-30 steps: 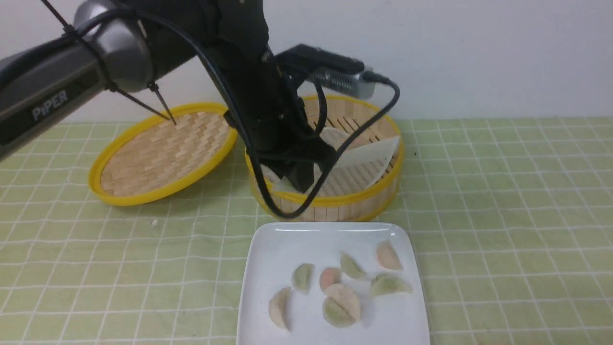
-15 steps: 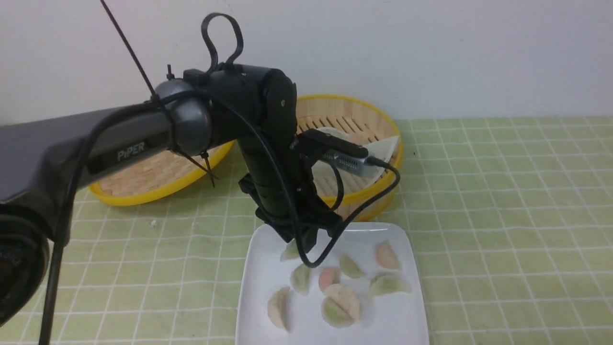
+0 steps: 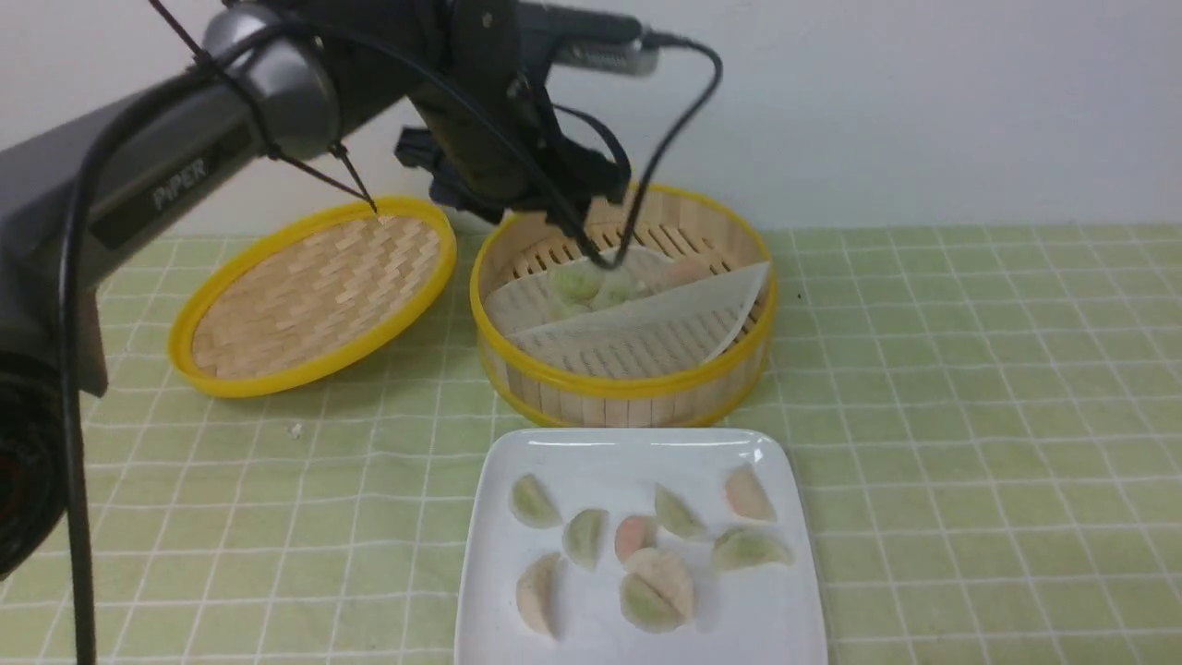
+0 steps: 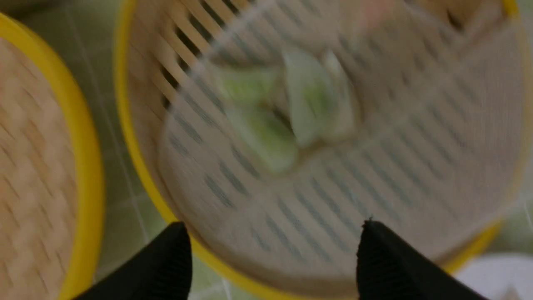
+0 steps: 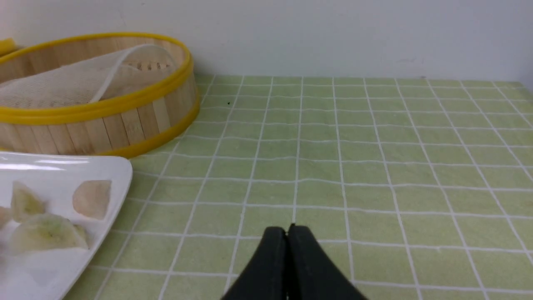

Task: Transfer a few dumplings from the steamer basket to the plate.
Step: Use the left arm to grab a dumpling from the steamer

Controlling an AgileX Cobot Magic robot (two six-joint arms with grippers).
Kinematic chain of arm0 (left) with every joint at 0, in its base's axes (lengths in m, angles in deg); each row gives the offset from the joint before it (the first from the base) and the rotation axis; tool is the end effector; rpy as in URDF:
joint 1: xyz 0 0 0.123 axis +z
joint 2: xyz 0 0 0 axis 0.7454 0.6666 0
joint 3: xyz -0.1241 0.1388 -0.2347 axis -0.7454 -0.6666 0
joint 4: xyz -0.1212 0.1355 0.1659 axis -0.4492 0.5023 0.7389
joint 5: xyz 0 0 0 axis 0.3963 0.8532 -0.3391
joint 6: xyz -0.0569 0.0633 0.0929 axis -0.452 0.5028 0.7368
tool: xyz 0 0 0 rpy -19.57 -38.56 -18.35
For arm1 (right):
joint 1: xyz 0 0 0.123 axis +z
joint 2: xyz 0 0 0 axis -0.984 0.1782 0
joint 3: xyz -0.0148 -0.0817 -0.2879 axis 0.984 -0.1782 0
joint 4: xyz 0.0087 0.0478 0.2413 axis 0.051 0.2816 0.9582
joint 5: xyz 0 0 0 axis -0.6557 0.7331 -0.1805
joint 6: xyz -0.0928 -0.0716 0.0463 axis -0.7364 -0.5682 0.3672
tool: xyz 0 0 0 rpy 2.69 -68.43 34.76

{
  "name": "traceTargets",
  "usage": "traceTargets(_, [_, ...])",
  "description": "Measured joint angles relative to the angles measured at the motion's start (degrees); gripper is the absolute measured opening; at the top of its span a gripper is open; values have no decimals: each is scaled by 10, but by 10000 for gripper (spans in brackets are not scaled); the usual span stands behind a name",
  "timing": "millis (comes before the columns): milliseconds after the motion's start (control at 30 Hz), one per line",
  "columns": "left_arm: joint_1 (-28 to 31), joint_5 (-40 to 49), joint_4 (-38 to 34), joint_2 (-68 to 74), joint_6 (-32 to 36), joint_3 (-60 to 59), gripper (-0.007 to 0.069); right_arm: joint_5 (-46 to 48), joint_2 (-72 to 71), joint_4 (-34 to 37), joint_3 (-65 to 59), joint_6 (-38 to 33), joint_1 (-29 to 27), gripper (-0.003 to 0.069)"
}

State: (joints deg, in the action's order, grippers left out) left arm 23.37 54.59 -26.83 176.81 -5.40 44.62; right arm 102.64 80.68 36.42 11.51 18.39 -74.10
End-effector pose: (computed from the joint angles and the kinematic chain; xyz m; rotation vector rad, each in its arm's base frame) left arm 0.4486 -0.2009 0.2889 0.2901 2.5086 -0.1916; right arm 0.0655 0.0042 0.1612 -0.0209 1.8736 0.0952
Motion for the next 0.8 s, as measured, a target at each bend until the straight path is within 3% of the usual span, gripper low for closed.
traceTargets(267, [16, -70, -14, 109, -5, 52, 456, 0, 0, 0, 0, 0, 0, -15])
traceTargets(633, [15, -70, -58, 177, -3, 56, 456, 0, 0, 0, 0, 0, 0, -15])
traceTargets(800, [15, -70, -60, 184, -3, 58, 395, 0, 0, 0, 0, 0, 0, -15])
